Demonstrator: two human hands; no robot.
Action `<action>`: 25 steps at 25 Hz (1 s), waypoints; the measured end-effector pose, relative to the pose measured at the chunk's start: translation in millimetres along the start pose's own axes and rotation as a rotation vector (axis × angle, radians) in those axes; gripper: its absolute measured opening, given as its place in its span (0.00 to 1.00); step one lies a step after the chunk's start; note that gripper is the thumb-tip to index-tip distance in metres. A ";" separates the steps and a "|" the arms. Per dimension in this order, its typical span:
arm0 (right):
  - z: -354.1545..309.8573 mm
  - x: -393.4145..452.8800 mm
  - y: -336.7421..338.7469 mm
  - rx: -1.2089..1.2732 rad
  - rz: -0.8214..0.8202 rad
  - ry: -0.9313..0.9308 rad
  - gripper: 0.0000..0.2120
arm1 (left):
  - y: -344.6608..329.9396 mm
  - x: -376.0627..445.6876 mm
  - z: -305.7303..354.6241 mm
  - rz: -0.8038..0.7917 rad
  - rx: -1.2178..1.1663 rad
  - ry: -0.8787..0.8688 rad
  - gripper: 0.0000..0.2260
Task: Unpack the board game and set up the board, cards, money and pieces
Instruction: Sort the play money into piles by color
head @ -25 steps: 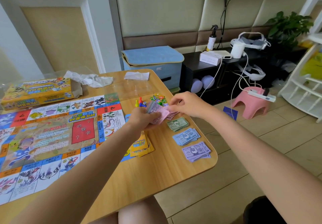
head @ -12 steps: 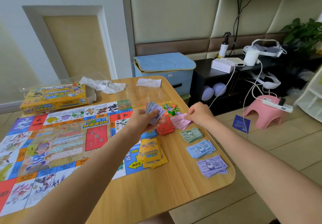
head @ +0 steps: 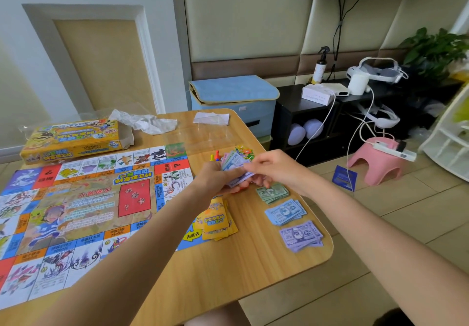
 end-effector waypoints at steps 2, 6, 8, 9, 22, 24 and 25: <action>1.1 -6.1 2.0 0.049 0.011 0.018 0.06 | -3.7 -4.0 1.3 -0.044 -0.045 -0.003 0.12; -2.9 -18.7 10.9 0.102 0.076 0.074 0.04 | -5.0 -12.4 1.4 -0.163 -0.291 0.018 0.09; -4.4 -25.5 11.6 0.086 0.062 0.086 0.04 | -6.2 -17.4 1.2 -0.200 -0.248 0.007 0.08; -5.5 -28.7 11.0 0.077 0.052 0.091 0.04 | -7.4 -19.8 1.4 -0.209 -0.199 -0.001 0.08; 39.1 -94.4 42.9 -0.094 0.024 -0.159 0.07 | -47.3 -40.7 -15.9 -0.316 0.081 0.042 0.06; 45.9 -98.1 40.0 -0.244 0.046 -0.160 0.08 | -55.3 -44.2 -16.2 -0.330 0.092 0.051 0.05; 49.7 -99.2 38.0 -0.328 0.051 -0.160 0.08 | -57.8 -46.0 -16.4 -0.326 0.092 0.058 0.05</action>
Point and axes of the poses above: each hand's wrist, its own x-axis towards the middle knuckle, its own y-axis out of the back of the hand, z = x × y, the point moved 4 cm from there along x, towards the middle knuckle, and after that the axes turned 12 degrees about x, right-handed, at the moved point
